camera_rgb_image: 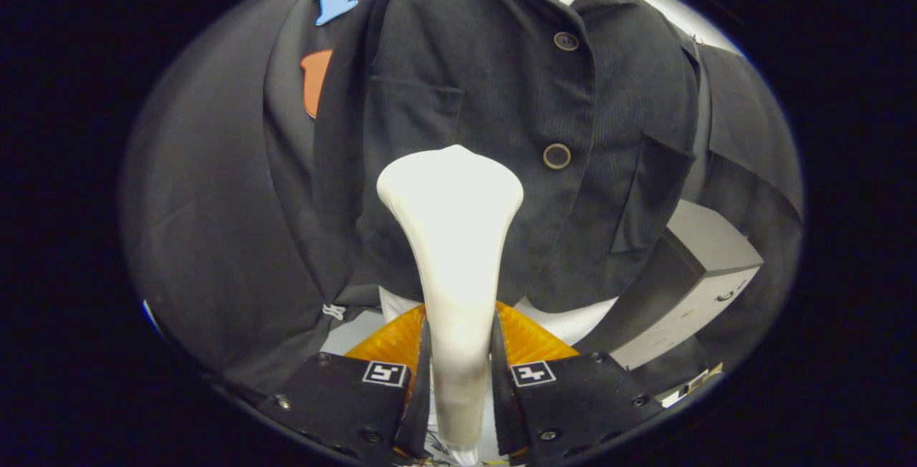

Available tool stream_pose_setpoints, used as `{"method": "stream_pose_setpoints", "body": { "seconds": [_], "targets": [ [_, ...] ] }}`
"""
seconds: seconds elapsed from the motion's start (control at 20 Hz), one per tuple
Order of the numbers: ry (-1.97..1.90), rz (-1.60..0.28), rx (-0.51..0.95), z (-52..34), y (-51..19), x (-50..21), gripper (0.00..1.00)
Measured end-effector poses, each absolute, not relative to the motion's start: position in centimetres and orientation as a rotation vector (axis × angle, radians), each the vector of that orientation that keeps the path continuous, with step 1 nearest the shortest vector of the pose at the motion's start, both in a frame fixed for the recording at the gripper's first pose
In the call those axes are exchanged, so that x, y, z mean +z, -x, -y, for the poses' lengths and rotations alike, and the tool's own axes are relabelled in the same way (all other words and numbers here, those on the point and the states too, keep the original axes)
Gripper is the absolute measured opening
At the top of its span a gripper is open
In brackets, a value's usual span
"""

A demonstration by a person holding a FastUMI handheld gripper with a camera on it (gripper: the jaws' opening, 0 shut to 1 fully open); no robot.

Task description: Iron the clothes twice with a garment steamer, once on the left side and once on the right side.

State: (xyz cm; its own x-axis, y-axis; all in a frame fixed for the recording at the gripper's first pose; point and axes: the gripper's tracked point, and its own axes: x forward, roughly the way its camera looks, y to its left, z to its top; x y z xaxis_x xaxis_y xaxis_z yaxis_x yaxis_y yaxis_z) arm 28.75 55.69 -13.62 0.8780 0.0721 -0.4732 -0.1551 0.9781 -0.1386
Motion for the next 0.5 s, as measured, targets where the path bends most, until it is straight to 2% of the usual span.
{"method": "stream_pose_setpoints", "body": {
  "seconds": [0.5],
  "targets": [
    [0.135, -0.624, 0.144, -55.9, -28.1, -21.8, 0.39]
  ]
}}
